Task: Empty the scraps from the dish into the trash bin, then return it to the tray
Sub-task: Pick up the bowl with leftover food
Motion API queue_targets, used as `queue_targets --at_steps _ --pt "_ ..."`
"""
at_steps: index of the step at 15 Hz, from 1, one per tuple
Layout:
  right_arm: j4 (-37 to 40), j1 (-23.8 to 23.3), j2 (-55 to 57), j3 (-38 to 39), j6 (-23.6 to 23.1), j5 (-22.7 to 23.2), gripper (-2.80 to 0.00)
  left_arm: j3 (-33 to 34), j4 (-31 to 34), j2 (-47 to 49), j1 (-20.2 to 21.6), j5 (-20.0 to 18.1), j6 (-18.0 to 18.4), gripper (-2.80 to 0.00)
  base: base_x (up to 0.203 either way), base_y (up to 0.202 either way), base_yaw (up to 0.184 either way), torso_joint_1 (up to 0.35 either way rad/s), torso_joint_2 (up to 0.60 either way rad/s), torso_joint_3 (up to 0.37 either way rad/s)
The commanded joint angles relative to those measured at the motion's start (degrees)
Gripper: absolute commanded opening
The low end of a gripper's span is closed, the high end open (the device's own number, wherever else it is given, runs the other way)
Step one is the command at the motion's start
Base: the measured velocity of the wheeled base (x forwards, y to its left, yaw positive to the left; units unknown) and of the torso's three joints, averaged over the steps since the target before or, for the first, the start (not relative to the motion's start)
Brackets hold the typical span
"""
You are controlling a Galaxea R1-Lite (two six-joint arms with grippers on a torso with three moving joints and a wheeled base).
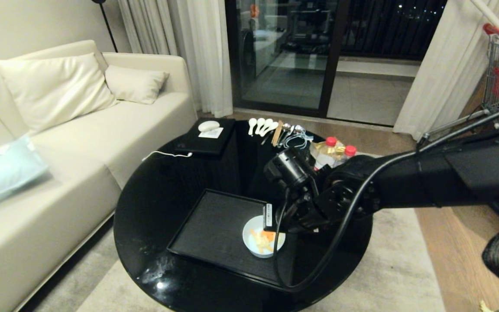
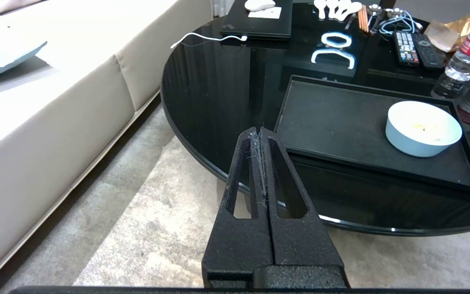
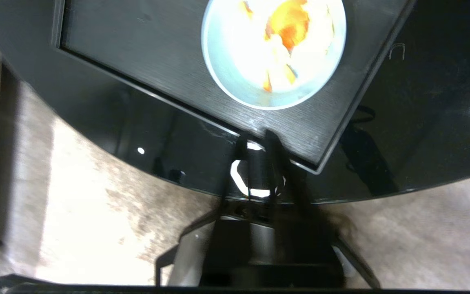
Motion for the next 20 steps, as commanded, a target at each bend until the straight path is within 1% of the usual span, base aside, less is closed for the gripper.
queue_targets --at_steps 1,2,3,10,11,13,16,19,20 --pt "0.1 0.1 2.3 -0.5 0.7 -0.2 0.00 0.0 0.0 0.0 0.0 0.0 0.0 -2.80 0.000 0.000 0.000 0.000 0.00 0.000" --pt "0.2 0.2 2.6 -0.6 2.5 -0.6 0.00 0.0 0.0 0.0 0.0 0.0 0.0 -2.80 0.000 0.000 0.000 0.000 0.00 0.000" --pt "0.1 0.1 2.8 -0.7 2.8 -0.7 0.00 0.0 0.0 0.0 0.0 0.0 0.0 -2.80 0.000 0.000 0.000 0.000 0.00 0.000" --pt "-0.1 0.1 4.9 -0.9 2.6 -1.1 0.00 0.0 0.0 0.0 0.0 0.1 0.0 -2.80 0.000 0.000 0.000 0.000 0.00 0.000" --pt "-0.3 0.1 5.2 -0.9 2.4 -1.2 0.00 0.0 0.0 0.0 0.0 0.0 0.0 -2.80 0.000 0.000 0.000 0.000 0.00 0.000" --pt "-0.7 0.1 6.8 -1.2 0.4 -2.4 0.00 0.0 0.0 0.0 0.0 0.0 0.0 -2.80 0.000 0.000 0.000 0.000 0.00 0.000" --pt "-0.6 -0.2 8.8 -3.3 0.0 -2.9 0.00 0.0 0.0 0.0 0.0 0.0 0.0 -2.80 0.000 0.000 0.000 0.000 0.00 0.000" --pt "-0.3 -1.4 10.7 -6.2 -0.2 -3.1 0.00 0.0 0.0 0.0 0.0 0.0 0.0 -2.80 0.000 0.000 0.000 0.000 0.00 0.000" --pt "-0.4 -1.9 11.4 -6.5 -1.2 -3.2 0.00 0.0 0.0 0.0 0.0 0.0 0.0 -2.80 0.000 0.000 0.000 0.000 0.00 0.000"
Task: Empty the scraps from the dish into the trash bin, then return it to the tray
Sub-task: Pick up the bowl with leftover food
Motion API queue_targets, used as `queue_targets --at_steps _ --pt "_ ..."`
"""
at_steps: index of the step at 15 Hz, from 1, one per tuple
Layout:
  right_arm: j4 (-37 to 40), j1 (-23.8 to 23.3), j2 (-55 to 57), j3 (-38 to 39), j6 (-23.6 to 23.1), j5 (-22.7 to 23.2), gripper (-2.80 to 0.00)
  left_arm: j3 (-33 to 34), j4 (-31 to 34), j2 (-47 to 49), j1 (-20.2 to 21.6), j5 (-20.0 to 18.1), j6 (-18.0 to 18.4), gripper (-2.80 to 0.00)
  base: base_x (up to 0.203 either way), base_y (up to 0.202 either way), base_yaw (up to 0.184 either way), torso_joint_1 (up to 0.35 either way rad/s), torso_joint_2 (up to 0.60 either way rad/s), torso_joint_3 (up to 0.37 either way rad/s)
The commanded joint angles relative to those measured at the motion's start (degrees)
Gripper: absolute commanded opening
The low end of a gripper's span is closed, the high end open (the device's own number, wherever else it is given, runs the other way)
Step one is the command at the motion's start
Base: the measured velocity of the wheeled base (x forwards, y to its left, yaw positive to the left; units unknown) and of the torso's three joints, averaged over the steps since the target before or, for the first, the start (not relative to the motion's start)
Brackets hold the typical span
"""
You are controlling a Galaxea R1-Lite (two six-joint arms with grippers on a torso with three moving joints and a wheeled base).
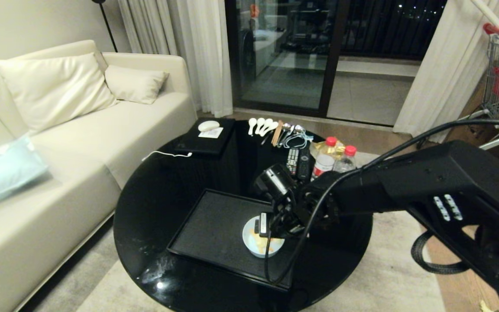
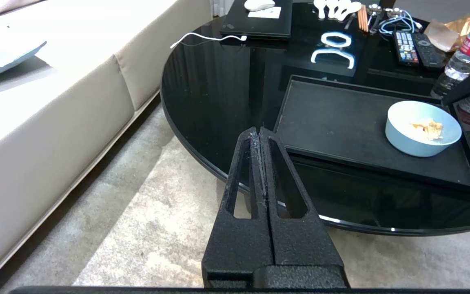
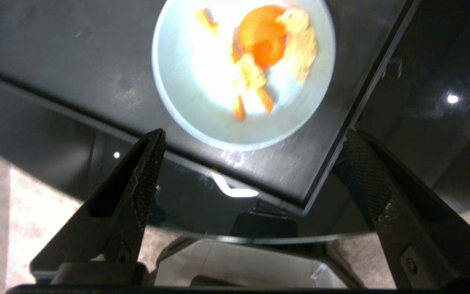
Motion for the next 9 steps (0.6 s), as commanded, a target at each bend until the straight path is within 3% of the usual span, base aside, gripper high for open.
queue_targets --at_steps 1,9 --pt "0.0 -1.2 2.2 -1.2 -1.2 -0.6 0.00 0.0 0.0 0.0 0.0 0.0 0.0 -2.80 0.000 0.000 0.000 0.000 0.00 0.000" --pt "-0.3 -4.9 5.1 -3.0 -2.7 -1.5 0.00 0.0 0.0 0.0 0.0 0.0 0.0 -2.80 0.000 0.000 0.000 0.000 0.00 0.000"
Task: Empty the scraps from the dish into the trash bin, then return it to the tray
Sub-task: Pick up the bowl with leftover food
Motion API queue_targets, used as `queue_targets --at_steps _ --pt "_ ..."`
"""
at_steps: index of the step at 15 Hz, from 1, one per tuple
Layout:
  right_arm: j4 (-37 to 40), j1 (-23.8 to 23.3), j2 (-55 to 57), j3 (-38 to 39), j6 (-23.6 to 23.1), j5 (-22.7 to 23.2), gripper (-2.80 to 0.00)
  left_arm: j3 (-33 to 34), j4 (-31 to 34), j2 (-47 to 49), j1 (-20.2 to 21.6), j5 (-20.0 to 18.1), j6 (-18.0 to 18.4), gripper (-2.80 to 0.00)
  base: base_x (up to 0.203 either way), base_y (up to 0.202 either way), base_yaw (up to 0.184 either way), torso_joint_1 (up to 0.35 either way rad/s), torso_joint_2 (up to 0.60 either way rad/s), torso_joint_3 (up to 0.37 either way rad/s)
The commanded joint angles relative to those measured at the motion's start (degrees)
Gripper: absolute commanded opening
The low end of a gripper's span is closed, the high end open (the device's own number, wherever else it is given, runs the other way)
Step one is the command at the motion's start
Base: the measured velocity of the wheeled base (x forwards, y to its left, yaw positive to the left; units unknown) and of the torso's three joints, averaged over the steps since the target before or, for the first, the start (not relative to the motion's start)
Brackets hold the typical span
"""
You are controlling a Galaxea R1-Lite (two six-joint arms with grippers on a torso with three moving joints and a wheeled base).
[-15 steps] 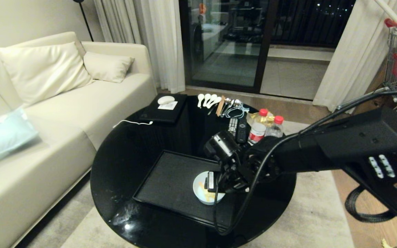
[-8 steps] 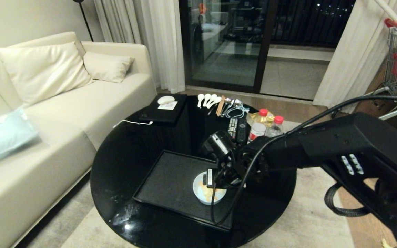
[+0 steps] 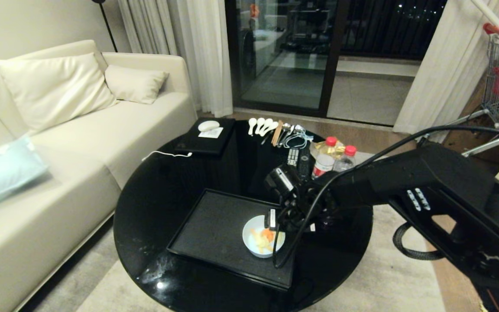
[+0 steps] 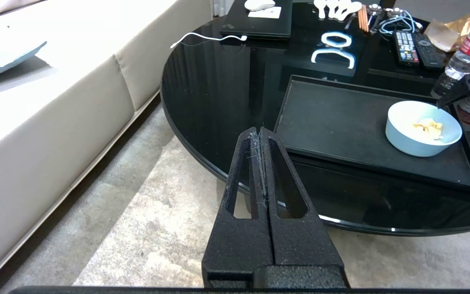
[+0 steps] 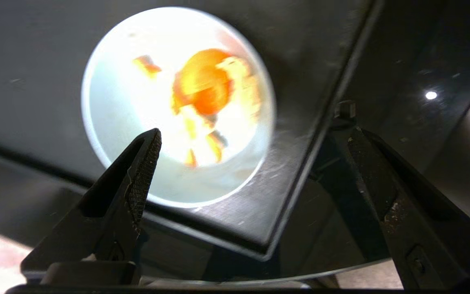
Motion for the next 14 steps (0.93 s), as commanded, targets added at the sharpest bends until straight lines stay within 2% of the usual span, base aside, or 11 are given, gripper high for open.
queue_targets --at_steps 1,4,14 --pt "0.1 -0.4 0.7 0.0 -0.1 -0.8 0.00 0.0 0.0 0.0 0.0 0.0 -0.1 -2.80 0.000 0.000 0.000 0.000 0.00 0.000" --pt "-0.1 -1.0 2.2 0.0 -0.2 -2.6 0.00 0.0 0.0 0.0 0.0 0.0 0.0 -2.80 0.000 0.000 0.000 0.000 0.00 0.000" --pt "-1.0 -2.5 3.7 -0.1 -0.4 -3.0 0.00 0.0 0.0 0.0 0.0 0.0 0.0 -2.80 0.000 0.000 0.000 0.000 0.00 0.000"
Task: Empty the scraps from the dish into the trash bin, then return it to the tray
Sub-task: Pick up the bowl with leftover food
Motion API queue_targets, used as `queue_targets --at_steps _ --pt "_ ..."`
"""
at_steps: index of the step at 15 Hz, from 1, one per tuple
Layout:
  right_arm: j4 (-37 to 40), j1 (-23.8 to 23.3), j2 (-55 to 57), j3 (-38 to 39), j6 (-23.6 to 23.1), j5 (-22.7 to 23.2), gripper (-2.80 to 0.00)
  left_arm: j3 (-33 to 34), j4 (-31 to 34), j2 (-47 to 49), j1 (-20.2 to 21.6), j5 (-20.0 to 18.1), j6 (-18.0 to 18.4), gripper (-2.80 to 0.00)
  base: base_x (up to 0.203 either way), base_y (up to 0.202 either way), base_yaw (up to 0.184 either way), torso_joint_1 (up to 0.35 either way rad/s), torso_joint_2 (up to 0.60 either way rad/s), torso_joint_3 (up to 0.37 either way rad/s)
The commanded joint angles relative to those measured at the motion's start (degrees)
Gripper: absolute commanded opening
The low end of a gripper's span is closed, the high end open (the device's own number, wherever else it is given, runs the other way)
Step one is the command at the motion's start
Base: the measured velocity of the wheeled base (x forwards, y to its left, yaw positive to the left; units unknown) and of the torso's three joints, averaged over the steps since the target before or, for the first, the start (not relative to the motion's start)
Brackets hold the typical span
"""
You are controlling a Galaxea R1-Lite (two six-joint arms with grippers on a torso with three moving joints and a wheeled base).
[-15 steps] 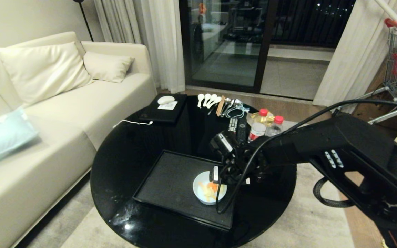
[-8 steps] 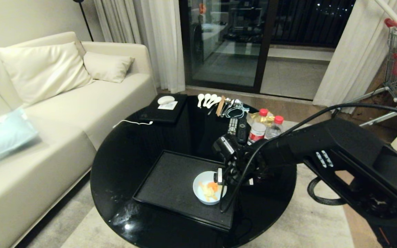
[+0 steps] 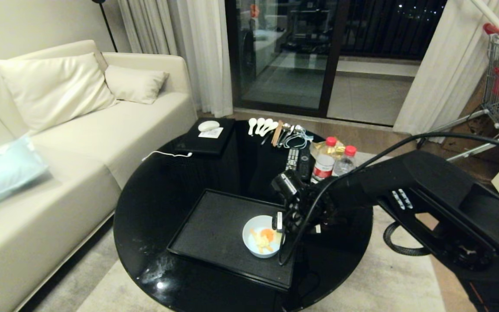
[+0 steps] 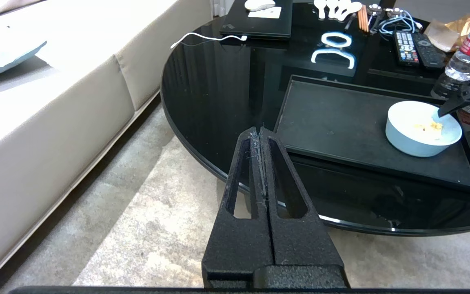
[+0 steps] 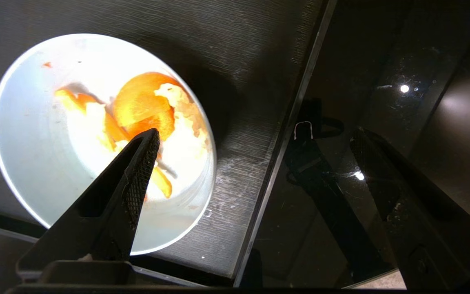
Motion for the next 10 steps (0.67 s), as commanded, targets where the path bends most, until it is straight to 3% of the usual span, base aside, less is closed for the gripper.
queue_targets --at_steps 1,10 --pt "0.1 0.0 0.3 -0.6 0.2 -0.1 0.00 0.0 0.0 0.0 0.0 0.0 0.0 -2.80 0.000 0.000 0.000 0.000 0.00 0.000" --pt "0.3 0.0 2.8 -3.2 -0.6 -3.1 0.00 0.0 0.0 0.0 0.0 0.0 0.0 -2.80 0.000 0.000 0.000 0.000 0.00 0.000"
